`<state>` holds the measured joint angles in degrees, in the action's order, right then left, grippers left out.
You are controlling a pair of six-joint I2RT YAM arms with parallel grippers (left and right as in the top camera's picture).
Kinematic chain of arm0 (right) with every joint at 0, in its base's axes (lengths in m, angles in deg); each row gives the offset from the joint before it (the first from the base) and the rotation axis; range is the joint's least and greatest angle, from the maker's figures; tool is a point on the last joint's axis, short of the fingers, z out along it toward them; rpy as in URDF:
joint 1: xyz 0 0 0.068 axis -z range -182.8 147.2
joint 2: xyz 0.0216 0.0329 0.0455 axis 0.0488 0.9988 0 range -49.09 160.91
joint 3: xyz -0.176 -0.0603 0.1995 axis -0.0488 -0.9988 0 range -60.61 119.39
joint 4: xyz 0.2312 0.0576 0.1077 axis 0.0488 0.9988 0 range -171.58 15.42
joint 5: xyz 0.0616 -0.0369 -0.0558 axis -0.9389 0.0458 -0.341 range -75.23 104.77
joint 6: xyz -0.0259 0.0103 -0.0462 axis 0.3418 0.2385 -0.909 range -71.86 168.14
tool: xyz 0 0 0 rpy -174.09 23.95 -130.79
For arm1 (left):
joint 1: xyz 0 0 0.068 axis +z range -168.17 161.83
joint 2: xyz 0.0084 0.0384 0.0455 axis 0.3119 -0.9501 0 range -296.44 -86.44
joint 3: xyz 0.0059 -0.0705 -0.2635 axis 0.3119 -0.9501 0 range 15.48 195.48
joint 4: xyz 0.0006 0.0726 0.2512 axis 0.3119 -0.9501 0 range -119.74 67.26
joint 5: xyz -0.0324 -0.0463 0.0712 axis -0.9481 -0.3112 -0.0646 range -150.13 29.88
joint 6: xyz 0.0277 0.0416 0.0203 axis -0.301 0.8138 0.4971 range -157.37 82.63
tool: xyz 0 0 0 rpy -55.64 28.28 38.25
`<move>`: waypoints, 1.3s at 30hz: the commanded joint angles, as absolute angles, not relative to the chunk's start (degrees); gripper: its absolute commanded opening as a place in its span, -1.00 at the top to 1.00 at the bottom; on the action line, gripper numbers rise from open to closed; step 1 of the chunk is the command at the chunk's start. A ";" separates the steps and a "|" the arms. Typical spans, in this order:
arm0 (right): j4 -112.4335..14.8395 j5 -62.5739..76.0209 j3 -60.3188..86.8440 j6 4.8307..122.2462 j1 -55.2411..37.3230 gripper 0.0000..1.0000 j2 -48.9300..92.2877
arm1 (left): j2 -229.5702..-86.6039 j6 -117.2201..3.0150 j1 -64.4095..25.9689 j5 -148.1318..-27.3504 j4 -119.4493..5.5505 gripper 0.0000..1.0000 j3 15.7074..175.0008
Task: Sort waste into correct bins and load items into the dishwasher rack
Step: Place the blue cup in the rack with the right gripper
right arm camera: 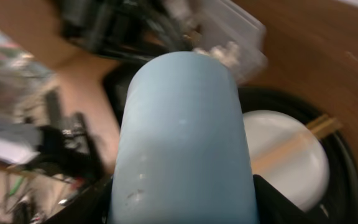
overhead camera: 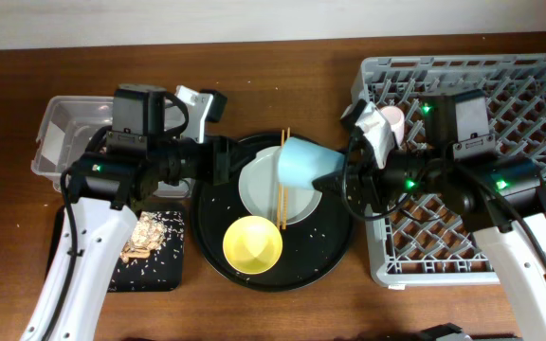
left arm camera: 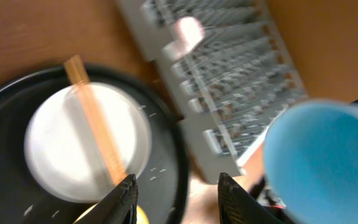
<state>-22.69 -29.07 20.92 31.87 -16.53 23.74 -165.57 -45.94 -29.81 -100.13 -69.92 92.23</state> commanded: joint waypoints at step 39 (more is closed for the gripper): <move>-6.91 25.53 20.92 53.59 -13.54 -0.02 38.39 | -165.40 -45.40 -29.64 -90.25 -75.12 0.21 90.50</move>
<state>-7.15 24.83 20.86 52.63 -13.69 38.41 -165.57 -45.94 -29.81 -90.67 -75.04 91.05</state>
